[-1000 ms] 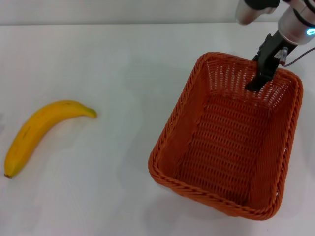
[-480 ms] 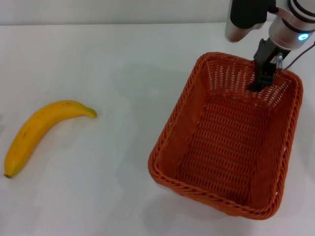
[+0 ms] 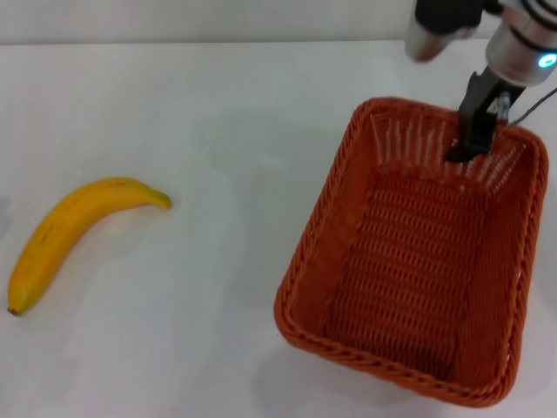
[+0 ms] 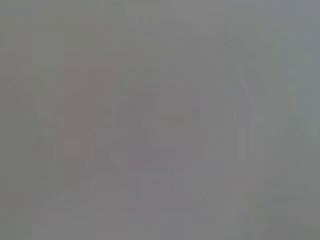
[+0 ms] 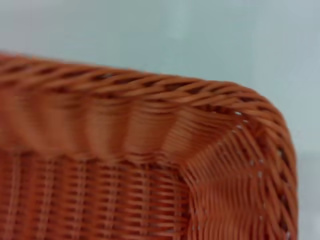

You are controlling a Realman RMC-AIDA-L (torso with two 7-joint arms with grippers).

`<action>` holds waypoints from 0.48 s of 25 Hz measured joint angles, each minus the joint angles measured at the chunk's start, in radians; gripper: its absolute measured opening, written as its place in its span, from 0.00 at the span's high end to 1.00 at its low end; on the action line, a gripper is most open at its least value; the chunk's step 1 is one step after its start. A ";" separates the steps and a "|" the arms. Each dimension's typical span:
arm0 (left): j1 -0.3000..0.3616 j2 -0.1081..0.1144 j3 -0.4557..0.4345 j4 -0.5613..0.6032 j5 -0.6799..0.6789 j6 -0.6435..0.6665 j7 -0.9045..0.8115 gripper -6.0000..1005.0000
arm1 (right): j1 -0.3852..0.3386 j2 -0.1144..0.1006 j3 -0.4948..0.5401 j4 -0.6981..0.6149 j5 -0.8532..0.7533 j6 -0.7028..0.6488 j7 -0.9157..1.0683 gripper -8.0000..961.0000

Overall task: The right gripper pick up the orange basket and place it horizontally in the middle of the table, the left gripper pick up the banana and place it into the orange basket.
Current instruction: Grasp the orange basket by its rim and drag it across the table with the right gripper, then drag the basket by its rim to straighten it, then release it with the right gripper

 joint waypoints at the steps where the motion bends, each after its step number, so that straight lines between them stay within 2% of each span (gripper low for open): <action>1: -0.003 0.001 0.000 0.000 -0.001 0.001 0.000 0.12 | 0.003 -0.006 0.020 0.000 -0.001 -0.006 0.020 0.63; 4: -0.008 0.003 -0.001 -0.005 -0.002 0.004 0.000 0.12 | 0.010 -0.047 0.084 0.000 -0.004 -0.031 0.121 0.65; 9: -0.010 0.011 -0.002 -0.011 -0.026 0.006 -0.003 0.12 | -0.004 -0.100 0.097 -0.001 -0.002 -0.070 0.250 0.74; 12: -0.020 0.017 -0.001 -0.012 -0.037 0.005 -0.006 0.12 | -0.026 -0.129 0.172 -0.002 -0.003 -0.110 0.285 0.77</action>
